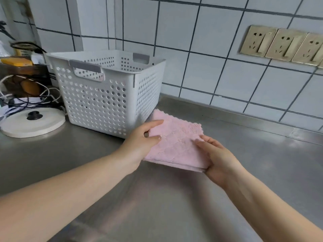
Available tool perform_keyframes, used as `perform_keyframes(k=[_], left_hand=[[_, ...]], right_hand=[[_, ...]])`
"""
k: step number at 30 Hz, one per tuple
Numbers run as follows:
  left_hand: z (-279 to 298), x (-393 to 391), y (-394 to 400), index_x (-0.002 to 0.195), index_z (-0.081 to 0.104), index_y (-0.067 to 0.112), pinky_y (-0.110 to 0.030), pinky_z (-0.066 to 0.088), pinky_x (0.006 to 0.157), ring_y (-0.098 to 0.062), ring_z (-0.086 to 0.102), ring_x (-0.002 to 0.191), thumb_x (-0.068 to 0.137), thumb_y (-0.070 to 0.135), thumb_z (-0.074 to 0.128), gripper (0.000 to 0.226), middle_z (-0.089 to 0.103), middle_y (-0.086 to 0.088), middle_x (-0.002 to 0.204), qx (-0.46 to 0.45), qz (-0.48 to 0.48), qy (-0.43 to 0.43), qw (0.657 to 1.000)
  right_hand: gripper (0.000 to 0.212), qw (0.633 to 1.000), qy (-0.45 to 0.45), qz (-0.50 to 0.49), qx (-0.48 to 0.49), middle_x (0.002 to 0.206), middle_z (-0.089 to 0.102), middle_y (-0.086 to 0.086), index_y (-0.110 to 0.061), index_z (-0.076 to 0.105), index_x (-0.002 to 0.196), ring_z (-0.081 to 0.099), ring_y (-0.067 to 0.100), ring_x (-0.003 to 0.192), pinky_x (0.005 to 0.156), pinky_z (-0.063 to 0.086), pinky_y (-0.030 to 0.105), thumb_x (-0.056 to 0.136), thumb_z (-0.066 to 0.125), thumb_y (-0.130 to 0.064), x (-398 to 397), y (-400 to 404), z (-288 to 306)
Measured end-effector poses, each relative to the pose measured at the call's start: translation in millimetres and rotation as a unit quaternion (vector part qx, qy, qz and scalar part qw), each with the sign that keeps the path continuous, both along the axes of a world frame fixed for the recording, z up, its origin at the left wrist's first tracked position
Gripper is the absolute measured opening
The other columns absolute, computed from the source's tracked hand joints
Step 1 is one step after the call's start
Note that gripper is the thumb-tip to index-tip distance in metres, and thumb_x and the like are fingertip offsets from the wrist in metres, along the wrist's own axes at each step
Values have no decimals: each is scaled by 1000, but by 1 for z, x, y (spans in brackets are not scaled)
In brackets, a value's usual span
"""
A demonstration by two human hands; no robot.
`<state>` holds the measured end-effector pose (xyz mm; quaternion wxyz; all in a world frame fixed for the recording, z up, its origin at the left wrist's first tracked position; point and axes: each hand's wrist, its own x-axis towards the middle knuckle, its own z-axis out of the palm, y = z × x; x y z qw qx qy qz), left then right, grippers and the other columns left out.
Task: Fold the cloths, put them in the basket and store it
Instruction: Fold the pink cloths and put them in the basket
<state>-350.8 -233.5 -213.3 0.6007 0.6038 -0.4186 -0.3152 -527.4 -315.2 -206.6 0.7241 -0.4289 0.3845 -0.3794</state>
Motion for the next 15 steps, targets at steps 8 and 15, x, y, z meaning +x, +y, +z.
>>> perform_keyframes(k=[8,15], left_hand=[[28,-12,-83,120,50,50,-17,25,101,11,38,115,89,1,58,58,40,32,124,-12,-2,33,999],[85,-17,-91,117,50,44,-35,54,81,-7,69,90,88,12,61,45,71,13,99,77,-26,217,973]], right_hand=[[25,995,44,66,-53,91,72,3,-19,68,92,64,15,72,66,53,28,91,50,-1,-6,-91,24],[41,995,16,95,-2,92,75,2,-20,77,82,69,13,71,61,58,27,92,45,2,-15,-96,89]])
